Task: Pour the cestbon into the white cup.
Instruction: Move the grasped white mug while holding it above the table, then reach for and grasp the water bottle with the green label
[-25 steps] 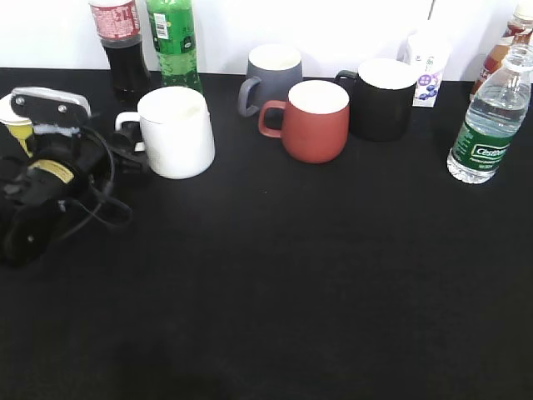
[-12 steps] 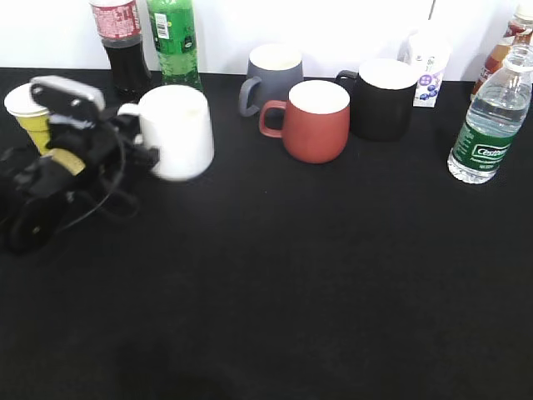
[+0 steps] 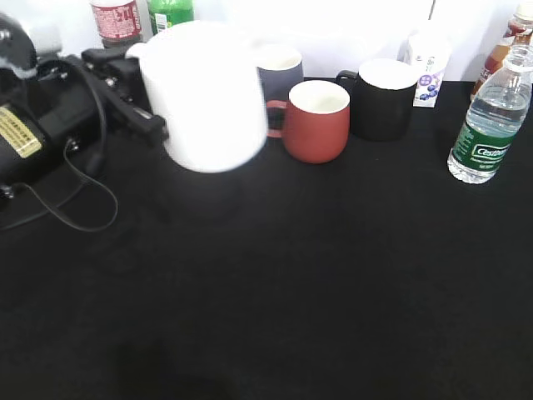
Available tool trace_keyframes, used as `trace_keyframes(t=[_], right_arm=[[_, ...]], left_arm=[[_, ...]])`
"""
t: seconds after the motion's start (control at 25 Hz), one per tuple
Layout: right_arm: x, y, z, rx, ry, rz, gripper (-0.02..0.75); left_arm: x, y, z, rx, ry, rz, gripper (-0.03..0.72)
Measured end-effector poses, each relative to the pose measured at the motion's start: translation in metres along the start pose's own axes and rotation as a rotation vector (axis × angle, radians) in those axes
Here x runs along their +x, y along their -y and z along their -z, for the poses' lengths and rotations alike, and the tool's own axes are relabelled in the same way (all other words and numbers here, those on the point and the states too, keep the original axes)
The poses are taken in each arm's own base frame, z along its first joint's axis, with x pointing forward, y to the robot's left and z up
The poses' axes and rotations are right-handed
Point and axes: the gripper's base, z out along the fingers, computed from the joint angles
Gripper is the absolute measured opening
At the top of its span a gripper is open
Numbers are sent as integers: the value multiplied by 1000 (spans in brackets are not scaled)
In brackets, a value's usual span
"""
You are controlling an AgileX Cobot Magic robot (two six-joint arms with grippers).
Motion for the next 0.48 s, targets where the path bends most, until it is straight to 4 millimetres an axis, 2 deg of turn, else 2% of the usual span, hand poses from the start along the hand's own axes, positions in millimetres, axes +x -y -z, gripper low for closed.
trace_keyframes(t=[0.16,0.28,0.36,0.48], right_arm=[[0,0,0,0,0,0,575],[-4,-1,2,-15,29,-5,575],[-37,-12,0,-91,243,47,575],[-90,-31,-29,-157,518,118,575]], left_arm=[[4,12,-1,85,-48,21,51],[7,13,0,86,-79,21,51],[8,12,0,85,-92,20,51],[8,12,0,85,-94,20,51]])
